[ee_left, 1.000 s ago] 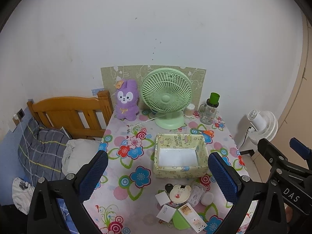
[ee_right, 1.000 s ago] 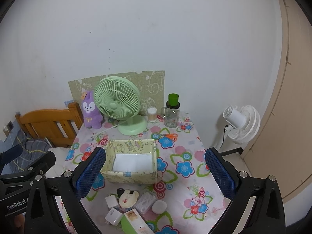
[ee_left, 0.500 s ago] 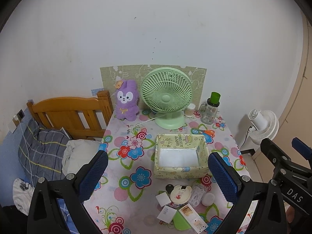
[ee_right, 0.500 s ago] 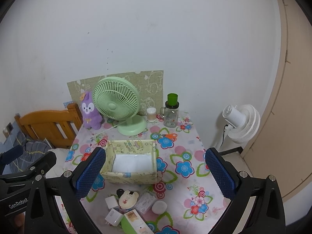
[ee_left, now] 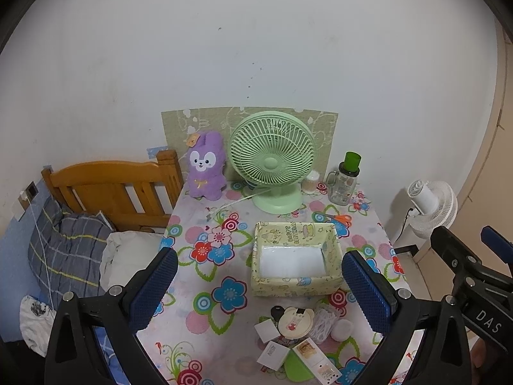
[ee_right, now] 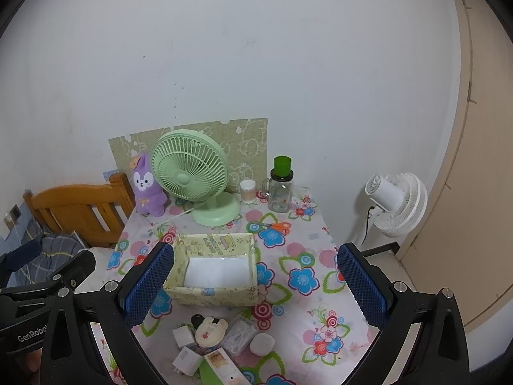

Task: Organize rigid objects

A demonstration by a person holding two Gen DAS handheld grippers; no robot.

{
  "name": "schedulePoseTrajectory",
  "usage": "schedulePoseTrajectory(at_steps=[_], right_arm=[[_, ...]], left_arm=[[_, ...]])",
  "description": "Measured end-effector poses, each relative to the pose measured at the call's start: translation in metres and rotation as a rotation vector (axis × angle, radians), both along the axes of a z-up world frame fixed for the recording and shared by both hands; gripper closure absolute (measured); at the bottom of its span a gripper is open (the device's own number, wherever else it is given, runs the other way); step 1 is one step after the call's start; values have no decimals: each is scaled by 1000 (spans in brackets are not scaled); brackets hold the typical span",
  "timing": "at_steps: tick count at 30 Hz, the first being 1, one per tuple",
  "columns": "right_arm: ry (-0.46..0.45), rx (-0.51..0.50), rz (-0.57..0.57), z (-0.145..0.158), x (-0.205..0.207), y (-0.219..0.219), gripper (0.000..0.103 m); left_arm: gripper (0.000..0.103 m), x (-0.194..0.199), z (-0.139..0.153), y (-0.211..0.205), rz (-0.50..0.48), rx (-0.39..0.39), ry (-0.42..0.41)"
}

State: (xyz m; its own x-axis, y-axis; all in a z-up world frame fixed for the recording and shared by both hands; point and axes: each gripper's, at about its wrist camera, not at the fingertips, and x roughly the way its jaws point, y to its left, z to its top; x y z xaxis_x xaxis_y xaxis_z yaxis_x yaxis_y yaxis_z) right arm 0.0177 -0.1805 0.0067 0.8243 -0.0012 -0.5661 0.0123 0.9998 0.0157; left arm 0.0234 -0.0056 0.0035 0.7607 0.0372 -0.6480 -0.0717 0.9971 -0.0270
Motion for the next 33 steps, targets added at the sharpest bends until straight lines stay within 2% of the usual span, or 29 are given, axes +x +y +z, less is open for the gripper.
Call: schedulePoseTrajectory(at_steps=[23,30,33], right_arm=[[1,3,3,2,6,2,0],[6,1,12,-4,9,2,0],[13,7,21,-11,9,1,0]], left_arm=[[0,1,-1,-3,-8,3,-5],[0,1,-8,-1,-17,-16,7],[0,1,-15,1,-22,-47,27]])
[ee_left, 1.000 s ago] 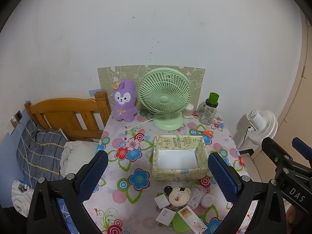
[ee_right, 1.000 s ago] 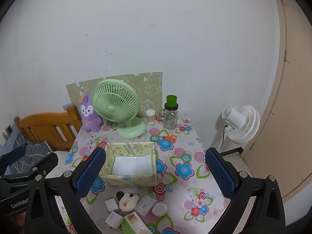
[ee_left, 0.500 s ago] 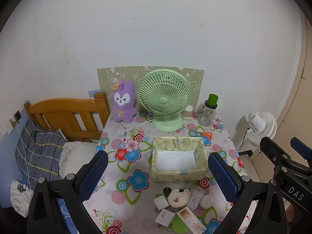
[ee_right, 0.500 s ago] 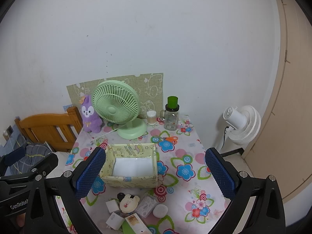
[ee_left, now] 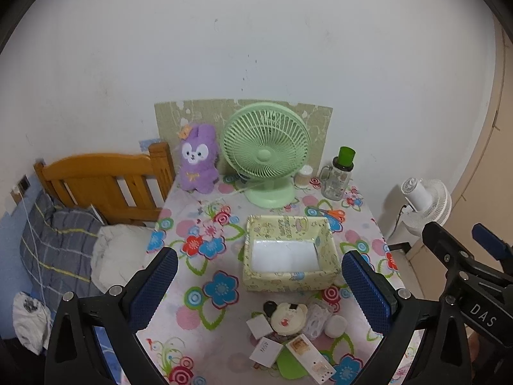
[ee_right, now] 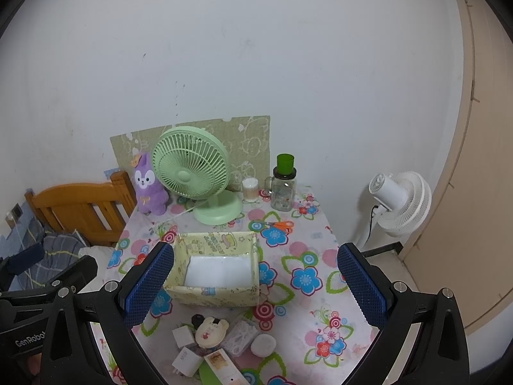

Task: Organize rigid objects

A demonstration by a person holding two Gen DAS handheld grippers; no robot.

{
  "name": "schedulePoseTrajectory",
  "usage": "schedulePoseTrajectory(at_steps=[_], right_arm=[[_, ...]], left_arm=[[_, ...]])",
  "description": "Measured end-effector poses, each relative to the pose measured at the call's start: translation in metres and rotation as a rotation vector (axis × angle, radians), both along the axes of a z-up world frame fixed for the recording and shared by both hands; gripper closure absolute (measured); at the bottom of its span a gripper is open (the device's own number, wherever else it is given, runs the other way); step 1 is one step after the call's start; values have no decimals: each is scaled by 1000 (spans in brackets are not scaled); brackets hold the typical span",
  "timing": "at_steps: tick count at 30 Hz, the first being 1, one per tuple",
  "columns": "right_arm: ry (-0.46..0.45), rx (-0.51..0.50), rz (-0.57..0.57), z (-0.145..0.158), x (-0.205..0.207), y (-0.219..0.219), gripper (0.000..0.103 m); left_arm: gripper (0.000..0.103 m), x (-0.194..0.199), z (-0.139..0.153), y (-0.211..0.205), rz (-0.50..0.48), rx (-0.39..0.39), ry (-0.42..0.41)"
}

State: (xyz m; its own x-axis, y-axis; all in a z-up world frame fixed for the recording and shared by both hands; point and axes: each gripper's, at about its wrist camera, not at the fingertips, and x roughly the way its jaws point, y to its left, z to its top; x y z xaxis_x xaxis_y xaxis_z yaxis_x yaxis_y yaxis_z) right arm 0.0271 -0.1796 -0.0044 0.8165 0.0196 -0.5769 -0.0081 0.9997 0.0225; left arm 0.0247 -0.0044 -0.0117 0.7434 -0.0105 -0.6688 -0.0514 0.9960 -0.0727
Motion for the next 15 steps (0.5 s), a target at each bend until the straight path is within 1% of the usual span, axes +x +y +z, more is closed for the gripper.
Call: schedulePoseTrajectory(at_steps=[3,9,13,15], right_arm=[[18,7,10,-10,1,-1,0],[50,14,22,-29,3,-4,0],[75,18,32,-46,6,-6,0],[88,37,40,-56,8,-10,0]], left_arm=[[0,0,-6,1,-3,-2,10],[0,-1,-22,-2,-10,20,17],[0,1,-36,-4,-16,22,34],[0,2,-43,-4,-18,22,36]])
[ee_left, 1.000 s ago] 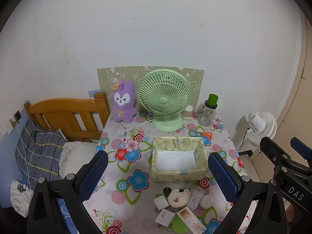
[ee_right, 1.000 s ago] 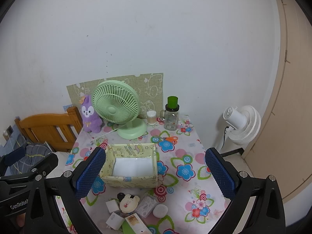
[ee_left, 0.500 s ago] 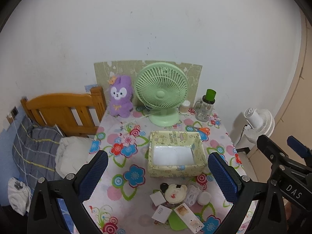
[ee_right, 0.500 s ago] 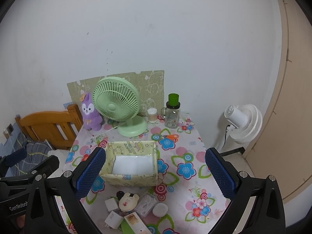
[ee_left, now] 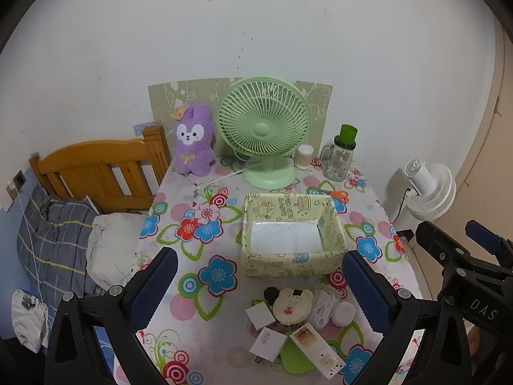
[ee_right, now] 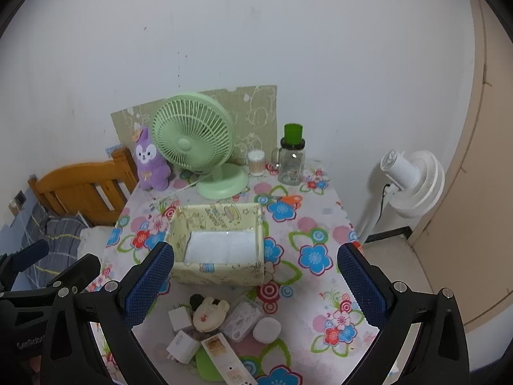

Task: Organize rigid objects

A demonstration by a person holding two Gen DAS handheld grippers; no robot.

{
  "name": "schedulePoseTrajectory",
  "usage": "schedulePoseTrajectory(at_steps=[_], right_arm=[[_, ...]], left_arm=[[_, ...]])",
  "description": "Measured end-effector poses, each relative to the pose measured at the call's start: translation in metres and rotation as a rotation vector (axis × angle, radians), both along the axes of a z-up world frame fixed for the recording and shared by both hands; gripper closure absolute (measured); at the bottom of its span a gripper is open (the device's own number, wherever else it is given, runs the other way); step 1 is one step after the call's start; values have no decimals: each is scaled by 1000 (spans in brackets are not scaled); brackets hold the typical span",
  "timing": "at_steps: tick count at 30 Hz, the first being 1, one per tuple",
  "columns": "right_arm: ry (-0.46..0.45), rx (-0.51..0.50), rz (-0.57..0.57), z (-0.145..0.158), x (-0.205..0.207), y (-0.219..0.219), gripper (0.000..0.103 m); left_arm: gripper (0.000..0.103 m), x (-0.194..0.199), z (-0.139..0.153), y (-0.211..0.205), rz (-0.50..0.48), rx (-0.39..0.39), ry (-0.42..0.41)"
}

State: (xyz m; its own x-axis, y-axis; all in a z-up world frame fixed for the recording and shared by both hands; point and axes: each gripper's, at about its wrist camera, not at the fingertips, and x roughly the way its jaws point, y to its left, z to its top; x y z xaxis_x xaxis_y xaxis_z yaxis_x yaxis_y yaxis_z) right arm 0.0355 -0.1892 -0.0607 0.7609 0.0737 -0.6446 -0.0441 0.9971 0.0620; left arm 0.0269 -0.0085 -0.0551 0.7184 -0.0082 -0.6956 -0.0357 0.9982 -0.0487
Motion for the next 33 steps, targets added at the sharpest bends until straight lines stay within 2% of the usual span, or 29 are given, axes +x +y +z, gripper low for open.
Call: schedulePoseTrajectory(at_steps=[11,19,28,33], right_arm=[[35,-10,1,-46,1,-5,0],[82,-31,9,-86,2,-3,0],[129,-34,37,-126,2,5,0],[135,-36,48,-140,4,5,0]], left_arm=[[0,3,-49,-4,-22,-6,34],[0,7,-88,0,-47,-17,90],[0,8,-131,3,-57,5,162],[0,9,-150,1,-87,53,177]])
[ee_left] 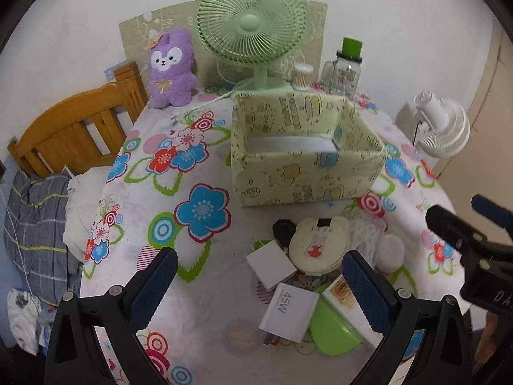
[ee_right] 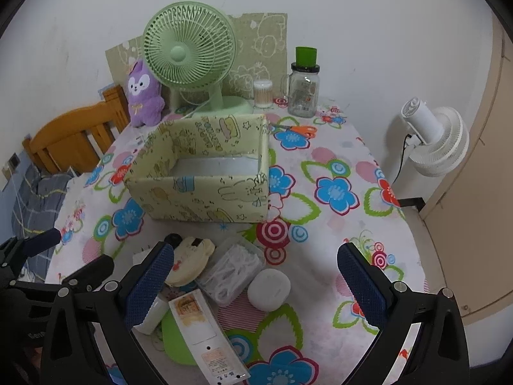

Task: Organize rigid objects
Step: 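Lower the left tool onto the white charger while the right tool approaches the white box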

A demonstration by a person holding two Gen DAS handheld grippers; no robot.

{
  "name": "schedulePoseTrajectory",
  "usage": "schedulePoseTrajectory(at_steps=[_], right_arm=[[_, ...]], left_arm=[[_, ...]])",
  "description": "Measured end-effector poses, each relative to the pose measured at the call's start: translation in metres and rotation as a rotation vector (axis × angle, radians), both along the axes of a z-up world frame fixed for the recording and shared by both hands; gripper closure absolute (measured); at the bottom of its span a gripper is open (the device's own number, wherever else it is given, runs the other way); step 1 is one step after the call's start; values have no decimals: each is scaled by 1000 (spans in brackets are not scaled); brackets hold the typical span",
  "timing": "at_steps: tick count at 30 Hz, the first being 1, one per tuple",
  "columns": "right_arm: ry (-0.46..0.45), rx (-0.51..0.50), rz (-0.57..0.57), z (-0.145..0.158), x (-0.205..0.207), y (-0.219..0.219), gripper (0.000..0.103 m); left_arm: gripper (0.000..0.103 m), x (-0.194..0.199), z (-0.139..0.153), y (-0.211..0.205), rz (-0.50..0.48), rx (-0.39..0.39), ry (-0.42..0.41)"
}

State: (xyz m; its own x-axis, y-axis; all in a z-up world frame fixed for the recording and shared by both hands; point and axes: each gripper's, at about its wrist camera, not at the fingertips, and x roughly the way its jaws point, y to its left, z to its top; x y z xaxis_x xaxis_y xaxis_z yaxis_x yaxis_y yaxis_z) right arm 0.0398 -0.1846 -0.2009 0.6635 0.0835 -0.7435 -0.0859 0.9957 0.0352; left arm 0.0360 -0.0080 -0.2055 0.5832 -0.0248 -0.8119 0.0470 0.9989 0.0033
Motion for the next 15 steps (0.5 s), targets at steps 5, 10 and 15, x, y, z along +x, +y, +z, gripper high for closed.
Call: schedulePoseTrajectory(at_steps=[5,10,15], right_arm=[[4,-13,11,-14,0,1,0],[37,-21,20,-34,-2,3,0],[71,-20,20,-55,-7,5,0]], left_arm=[[0,-3,-16,1,1,28,0],[0,-3,-37,6,12,-20,49],[1,-6,-53,1,-20,-6,48]])
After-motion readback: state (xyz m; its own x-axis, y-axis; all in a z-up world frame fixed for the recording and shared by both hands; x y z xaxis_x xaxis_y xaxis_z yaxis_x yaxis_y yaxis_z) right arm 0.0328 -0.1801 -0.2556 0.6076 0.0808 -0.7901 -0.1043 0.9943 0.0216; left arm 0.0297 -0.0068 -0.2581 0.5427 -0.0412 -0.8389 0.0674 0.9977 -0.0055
